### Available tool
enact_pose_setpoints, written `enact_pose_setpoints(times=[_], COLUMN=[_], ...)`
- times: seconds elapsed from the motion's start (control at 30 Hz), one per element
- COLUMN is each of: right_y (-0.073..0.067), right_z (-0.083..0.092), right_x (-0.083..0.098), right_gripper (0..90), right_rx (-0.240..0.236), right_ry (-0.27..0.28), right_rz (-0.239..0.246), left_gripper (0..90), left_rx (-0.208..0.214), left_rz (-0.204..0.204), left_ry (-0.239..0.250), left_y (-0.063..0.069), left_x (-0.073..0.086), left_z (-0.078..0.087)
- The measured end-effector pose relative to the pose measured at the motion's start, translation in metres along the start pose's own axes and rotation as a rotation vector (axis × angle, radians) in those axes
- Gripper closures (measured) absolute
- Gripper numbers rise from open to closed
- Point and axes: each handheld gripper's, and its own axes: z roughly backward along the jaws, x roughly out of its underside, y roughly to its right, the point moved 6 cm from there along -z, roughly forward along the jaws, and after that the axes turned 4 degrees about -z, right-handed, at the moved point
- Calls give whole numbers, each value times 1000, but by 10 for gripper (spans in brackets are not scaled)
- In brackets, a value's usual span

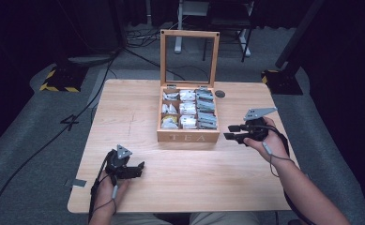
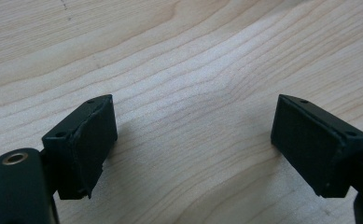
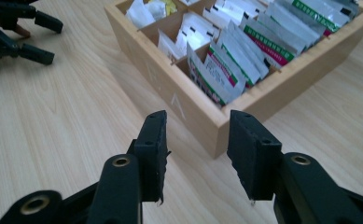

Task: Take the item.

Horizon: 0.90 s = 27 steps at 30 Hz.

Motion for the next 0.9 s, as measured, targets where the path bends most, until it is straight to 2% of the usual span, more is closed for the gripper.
enact_pose_setpoints(times=[0.07, 0.2, 0.27, 0.43, 0.53, 0.7, 0.8, 0.9], right_y=[1, 7, 9, 7, 9, 3, -1, -3], right_z=[-5, -11, -15, -26, -34, -45, -54, -63], right_x=[-6, -16, -21, -34, -40, -52, -59, -63], right_gripper=[575, 571, 570, 567, 566, 577, 587, 588], right_rx=[6, 70, 75, 80, 109, 70, 43, 40], right_ry=[4, -12, -11, -28, -49, -57, -78, -107], right_rz=[-3, -17, -17, 17, 25, 7, 14, 3], left_gripper=[148, 148, 148, 148, 148, 148, 148, 148], left_rx=[0, 4, 3, 2, 3, 3, 3, 3], left_rz=[0, -2, 5, 8, 6, 5, 6, 6], left_ry=[0, -1, 1, 0, -4, -5, -4, -5], left_y=[0, 0, 0, -1, -1, -2, -1, -1], left_x=[0, 0, -1, -2, -3, -2, -3, -2], left_z=[0, 0, -1, -2, -2, -2, -2, -2])
